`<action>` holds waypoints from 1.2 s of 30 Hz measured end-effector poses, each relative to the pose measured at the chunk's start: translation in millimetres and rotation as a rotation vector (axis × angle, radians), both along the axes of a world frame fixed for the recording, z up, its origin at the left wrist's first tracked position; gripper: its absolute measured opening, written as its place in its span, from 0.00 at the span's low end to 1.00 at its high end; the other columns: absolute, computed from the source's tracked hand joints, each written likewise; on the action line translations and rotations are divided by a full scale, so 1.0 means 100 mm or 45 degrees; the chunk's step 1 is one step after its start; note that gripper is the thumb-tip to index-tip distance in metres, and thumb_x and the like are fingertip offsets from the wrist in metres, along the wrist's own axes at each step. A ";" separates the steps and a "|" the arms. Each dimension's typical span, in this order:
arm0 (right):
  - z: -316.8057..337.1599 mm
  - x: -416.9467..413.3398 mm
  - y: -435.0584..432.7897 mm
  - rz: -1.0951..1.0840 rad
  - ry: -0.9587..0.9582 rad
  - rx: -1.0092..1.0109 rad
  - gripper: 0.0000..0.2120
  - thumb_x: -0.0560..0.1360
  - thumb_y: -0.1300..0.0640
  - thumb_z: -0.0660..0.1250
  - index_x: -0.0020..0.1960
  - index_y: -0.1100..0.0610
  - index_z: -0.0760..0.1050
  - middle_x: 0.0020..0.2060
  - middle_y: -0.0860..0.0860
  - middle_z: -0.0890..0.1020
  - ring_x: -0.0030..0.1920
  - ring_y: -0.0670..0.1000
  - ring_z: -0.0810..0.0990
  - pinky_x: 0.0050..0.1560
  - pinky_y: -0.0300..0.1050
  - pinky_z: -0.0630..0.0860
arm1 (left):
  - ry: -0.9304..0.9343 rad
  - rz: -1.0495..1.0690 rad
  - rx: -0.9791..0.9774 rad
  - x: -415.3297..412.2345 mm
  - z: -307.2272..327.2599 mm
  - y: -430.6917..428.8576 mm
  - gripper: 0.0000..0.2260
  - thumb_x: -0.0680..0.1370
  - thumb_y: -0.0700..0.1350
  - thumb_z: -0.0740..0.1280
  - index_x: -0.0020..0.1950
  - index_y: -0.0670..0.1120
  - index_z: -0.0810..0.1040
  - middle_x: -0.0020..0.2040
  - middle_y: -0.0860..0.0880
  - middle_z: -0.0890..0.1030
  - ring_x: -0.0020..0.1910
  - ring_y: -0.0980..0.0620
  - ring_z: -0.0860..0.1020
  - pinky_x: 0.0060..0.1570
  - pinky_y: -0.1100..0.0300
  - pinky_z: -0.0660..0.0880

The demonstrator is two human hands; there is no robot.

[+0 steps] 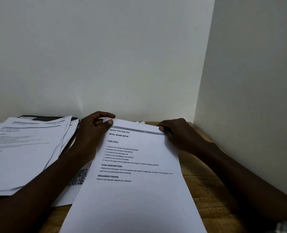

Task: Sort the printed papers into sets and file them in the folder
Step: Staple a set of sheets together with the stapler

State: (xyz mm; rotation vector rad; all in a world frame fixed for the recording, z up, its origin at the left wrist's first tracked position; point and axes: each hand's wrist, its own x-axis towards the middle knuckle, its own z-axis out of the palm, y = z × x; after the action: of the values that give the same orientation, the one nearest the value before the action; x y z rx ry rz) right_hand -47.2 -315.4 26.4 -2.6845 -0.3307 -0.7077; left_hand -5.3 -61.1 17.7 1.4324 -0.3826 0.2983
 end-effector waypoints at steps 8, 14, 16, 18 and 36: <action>0.06 -0.04 -0.01 0.126 -0.113 0.080 0.09 0.76 0.65 0.65 0.49 0.59 0.84 0.44 0.52 0.86 0.40 0.38 0.74 0.39 0.26 0.66 | 0.081 -0.023 -0.004 0.07 -0.03 0.06 0.10 0.76 0.32 0.67 0.46 0.46 0.82 0.34 0.48 0.84 0.35 0.52 0.81 0.39 0.61 0.78; 0.06 -0.07 0.00 0.069 -0.084 0.162 0.09 0.76 0.64 0.67 0.51 0.57 0.85 0.47 0.50 0.86 0.42 0.41 0.78 0.42 0.25 0.67 | 0.170 -0.059 0.025 0.10 -0.03 0.13 0.08 0.73 0.30 0.69 0.47 0.42 0.81 0.37 0.43 0.81 0.36 0.51 0.81 0.40 0.62 0.80; 0.07 -0.08 0.00 0.063 -0.076 0.173 0.09 0.76 0.64 0.67 0.50 0.57 0.85 0.45 0.50 0.86 0.39 0.38 0.76 0.41 0.25 0.67 | 0.229 -0.047 0.034 0.10 -0.01 0.17 0.09 0.72 0.29 0.70 0.48 0.40 0.81 0.38 0.41 0.81 0.37 0.49 0.82 0.43 0.59 0.81; 0.07 -0.08 0.00 0.067 -0.061 0.172 0.08 0.76 0.64 0.67 0.50 0.57 0.85 0.44 0.50 0.86 0.35 0.35 0.76 0.39 0.24 0.67 | 0.309 -0.060 0.051 0.11 0.01 0.20 0.09 0.71 0.29 0.70 0.49 0.38 0.81 0.37 0.42 0.82 0.36 0.49 0.83 0.40 0.60 0.82; 0.50 0.40 0.39 0.121 0.029 -0.079 0.10 0.74 0.59 0.72 0.55 0.53 0.81 0.45 0.48 0.84 0.42 0.45 0.81 0.38 0.24 0.69 | 0.333 0.071 0.338 0.22 -0.03 0.18 0.09 0.67 0.30 0.75 0.34 0.45 0.84 0.35 0.44 0.84 0.38 0.47 0.83 0.41 0.58 0.80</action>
State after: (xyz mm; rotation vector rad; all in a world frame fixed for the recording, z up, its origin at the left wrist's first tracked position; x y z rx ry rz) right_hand -7.3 -276.3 76.2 -2.7116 -0.4785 -0.6487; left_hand 16.4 -43.1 15.0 1.7205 -0.1726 0.1038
